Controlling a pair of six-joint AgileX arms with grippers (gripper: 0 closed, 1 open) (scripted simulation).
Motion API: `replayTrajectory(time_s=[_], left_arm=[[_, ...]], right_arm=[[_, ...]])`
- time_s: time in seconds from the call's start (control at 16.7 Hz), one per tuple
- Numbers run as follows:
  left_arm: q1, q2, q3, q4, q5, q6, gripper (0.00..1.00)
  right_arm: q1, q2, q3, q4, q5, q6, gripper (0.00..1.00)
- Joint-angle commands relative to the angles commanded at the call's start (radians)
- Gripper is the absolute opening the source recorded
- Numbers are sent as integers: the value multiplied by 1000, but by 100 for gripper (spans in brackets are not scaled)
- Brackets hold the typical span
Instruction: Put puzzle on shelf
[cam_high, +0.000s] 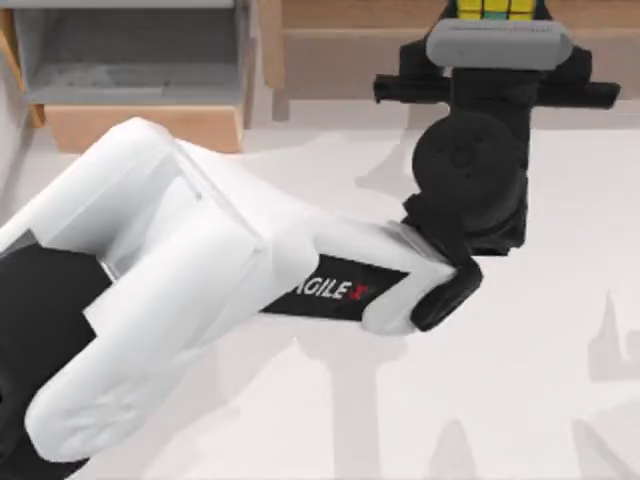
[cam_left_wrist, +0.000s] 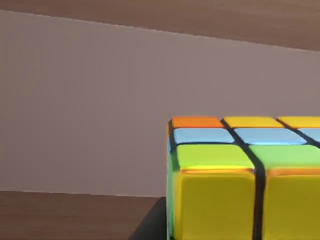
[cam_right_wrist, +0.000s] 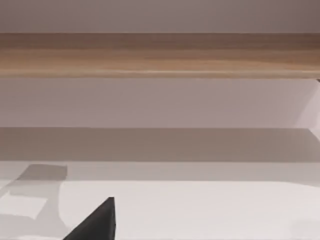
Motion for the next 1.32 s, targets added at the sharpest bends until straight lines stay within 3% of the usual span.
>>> replayTrajectory(time_s=[0.36,0.84,1.32], left_arm=[[131,97,-11,-14,-26,24,0],[137,104,4,-25,-25,22,0],[223,230,312,-215,38,-24,0]], right_arm=[[0,0,0,0,0,0,100],[0,0,0,0,0,0,100],[0,0,0,0,0,0,100]])
